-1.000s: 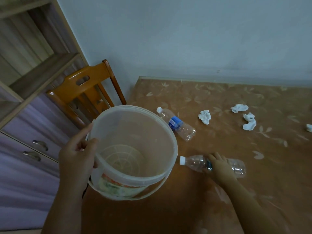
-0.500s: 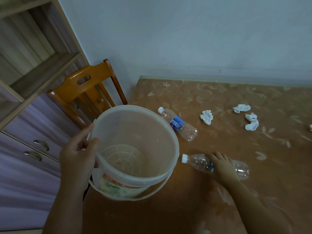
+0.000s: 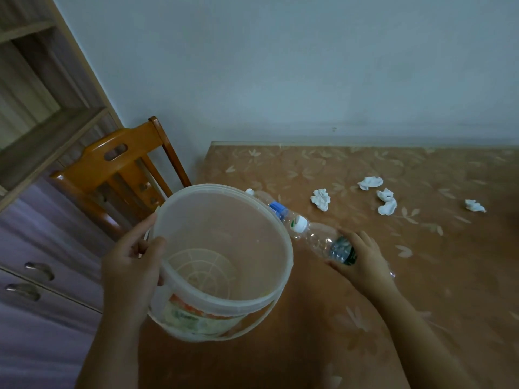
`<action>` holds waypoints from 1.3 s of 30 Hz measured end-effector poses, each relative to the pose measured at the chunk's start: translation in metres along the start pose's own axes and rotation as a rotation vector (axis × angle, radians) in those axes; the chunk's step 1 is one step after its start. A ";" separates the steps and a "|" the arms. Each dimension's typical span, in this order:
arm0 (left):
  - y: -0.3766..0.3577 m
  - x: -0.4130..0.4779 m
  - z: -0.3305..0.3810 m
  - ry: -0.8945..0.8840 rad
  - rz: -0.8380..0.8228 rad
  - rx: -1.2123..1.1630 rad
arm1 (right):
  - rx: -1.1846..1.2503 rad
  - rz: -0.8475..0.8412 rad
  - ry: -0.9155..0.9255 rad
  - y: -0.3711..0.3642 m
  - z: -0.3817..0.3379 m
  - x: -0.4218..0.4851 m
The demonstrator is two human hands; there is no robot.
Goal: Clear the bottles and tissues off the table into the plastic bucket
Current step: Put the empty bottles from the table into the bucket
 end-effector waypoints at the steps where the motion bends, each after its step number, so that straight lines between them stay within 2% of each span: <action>1: 0.000 0.000 0.000 -0.005 -0.008 -0.003 | 0.015 0.018 0.007 0.006 -0.007 -0.001; 13: -0.005 0.002 0.008 -0.008 -0.094 -0.098 | 0.052 0.077 0.194 0.060 -0.094 -0.007; 22: -0.010 -0.008 0.025 -0.124 -0.132 -0.100 | -0.095 -0.101 0.358 0.045 -0.135 -0.005; 27: -0.010 -0.016 0.029 -0.215 -0.180 -0.113 | -0.129 -0.229 0.337 0.029 -0.148 -0.003; 32: -0.010 -0.021 0.032 -0.292 -0.205 -0.106 | -0.282 -0.372 0.339 0.003 -0.159 0.000; 39: -0.010 -0.033 0.041 -0.363 -0.176 -0.047 | -0.413 -0.429 0.354 -0.030 -0.162 -0.001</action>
Point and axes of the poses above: each hand's wrist, its own x-axis towards the middle knuckle, its own y-axis out of the back of the hand, z = x × y, the point moved 3 cm from there along x, towards the middle knuckle, and after that the axes turned 4 degrees about x, right-handed, at the moved point
